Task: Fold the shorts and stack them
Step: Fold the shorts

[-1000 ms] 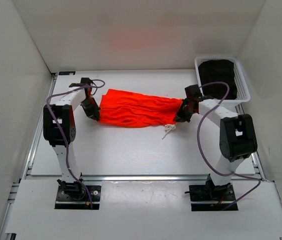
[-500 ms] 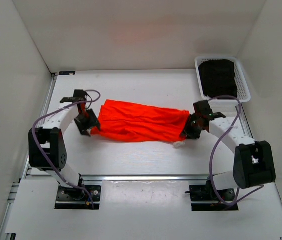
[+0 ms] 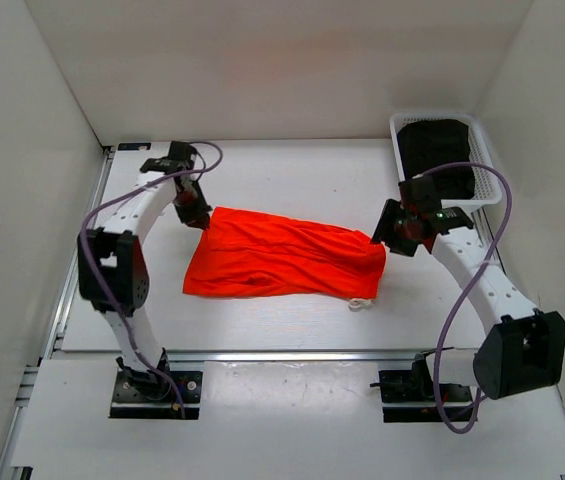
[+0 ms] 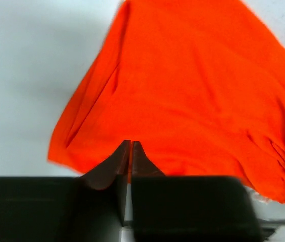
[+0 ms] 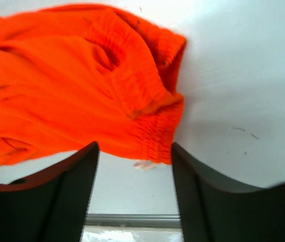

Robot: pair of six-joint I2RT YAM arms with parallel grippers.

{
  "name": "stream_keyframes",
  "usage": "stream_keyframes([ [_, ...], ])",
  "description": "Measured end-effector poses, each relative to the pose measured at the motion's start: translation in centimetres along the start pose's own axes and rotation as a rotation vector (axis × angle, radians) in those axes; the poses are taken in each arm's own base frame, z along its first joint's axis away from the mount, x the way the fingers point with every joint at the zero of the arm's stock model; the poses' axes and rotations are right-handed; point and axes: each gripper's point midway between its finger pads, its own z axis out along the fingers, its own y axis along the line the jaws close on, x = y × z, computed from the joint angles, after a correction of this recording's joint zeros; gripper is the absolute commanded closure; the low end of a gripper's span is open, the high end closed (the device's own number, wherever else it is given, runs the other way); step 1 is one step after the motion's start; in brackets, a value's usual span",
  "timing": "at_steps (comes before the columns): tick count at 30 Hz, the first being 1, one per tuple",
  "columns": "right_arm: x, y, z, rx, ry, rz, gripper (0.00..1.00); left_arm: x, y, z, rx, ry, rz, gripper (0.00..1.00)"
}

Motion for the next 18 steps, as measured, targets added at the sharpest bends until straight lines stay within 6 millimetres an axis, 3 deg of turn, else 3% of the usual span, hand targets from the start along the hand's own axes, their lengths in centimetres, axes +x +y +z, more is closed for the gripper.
stream_keyframes([
  [4,-1.2,0.7,1.5,0.011,0.015,0.003,0.45,-0.4,-2.0,4.4,-0.032,0.062,0.059,0.29],
  [6,-1.3,0.9,2.5,0.021,0.041,-0.001,0.44,0.6,-1.7,6.8,-0.075,0.117,0.068,0.20],
  [9,-1.3,1.2,3.8,0.025,0.074,-0.011,0.34,2.1,-0.8,8.6,-0.130,0.178,0.075,0.20],
  [12,-1.0,1.2,4.8,0.031,0.107,-0.027,0.26,2.5,-0.5,9.0,-0.148,0.195,0.080,0.24],
  [17,-0.5,1.1,5.4,0.033,0.136,-0.041,0.18,1.6,-1.0,8.9,-0.141,0.175,0.081,0.53],
  [18,-0.5,1.1,5.4,0.033,0.136,-0.041,0.18,1.5,-1.2,9.0,-0.139,0.170,0.082,0.65],
])
